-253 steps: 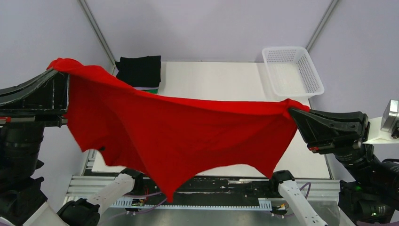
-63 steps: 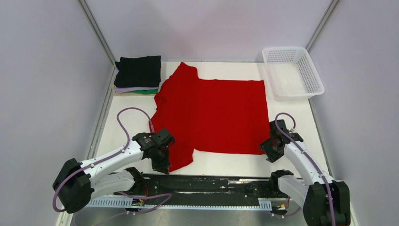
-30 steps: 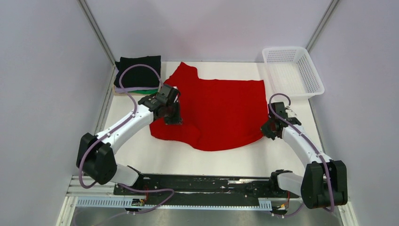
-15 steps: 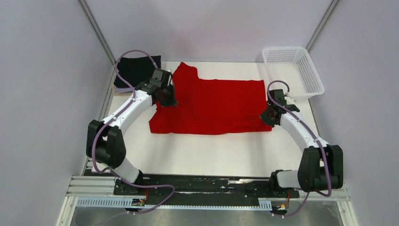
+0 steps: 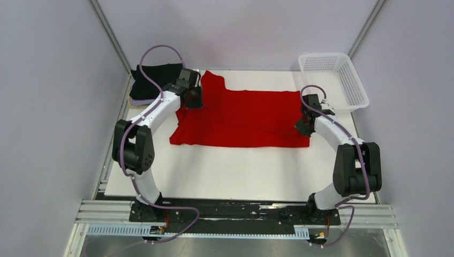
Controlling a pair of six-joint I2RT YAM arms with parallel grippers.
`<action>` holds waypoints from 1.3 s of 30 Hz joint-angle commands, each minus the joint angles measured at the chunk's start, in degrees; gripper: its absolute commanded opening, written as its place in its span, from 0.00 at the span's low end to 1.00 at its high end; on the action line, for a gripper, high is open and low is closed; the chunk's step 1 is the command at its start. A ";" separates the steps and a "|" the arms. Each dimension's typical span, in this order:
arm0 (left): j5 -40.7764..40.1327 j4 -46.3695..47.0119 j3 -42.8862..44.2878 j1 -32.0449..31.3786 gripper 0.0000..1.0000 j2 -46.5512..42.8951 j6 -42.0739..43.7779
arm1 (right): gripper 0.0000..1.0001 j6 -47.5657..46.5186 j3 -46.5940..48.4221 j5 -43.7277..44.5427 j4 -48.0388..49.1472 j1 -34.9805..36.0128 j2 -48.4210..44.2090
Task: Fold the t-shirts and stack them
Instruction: Fold the flattened tshirt in 1/3 of the way
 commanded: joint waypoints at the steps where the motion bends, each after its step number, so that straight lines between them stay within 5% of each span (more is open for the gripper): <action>1: -2.43 3.25 4.64 2.19 0.00 4.08 2.35 | 0.05 -0.72 4.18 2.57 3.99 -0.85 3.47; 4: -2.52 3.66 7.89 3.27 0.10 8.39 2.39 | 0.15 -0.96 6.39 3.65 4.26 -1.00 5.88; 6: -1.52 3.13 11.17 4.26 0.33 11.22 2.29 | 0.34 -1.20 7.67 4.44 4.20 -1.01 6.30; 7: -1.03 2.32 12.30 4.71 0.59 12.10 2.05 | 0.48 -1.35 8.14 4.43 4.21 -1.00 6.01; 9: -0.08 0.22 16.01 5.09 0.92 14.34 1.64 | 0.63 -1.95 8.29 3.98 4.22 -1.01 4.79; 11: 0.31 -1.22 18.01 5.09 0.99 14.83 1.27 | 0.72 -2.86 7.19 2.88 4.50 -0.90 2.68; 14: 0.75 -1.45 15.65 5.09 1.00 11.62 -0.11 | 0.99 -4.85 3.29 -1.06 6.25 -0.32 -2.56; 20: 8.65 4.32 0.42 4.15 1.00 1.48 -5.60 | 1.00 -9.67 -7.05 -12.13 17.25 5.84 -8.66; 25: 20.45 13.64 -10.37 3.35 1.00 3.96 -12.05 | 1.00 -11.31 -5.83 -18.00 21.84 8.23 -0.71; 32: 16.66 11.73 -14.74 3.34 1.00 7.23 -12.81 | 1.00 -13.27 -6.71 -17.79 21.47 8.87 5.39; 39: 15.95 9.37 -24.16 2.97 1.00 1.68 -12.46 | 1.00 -11.15 -14.49 -18.71 13.11 9.19 1.00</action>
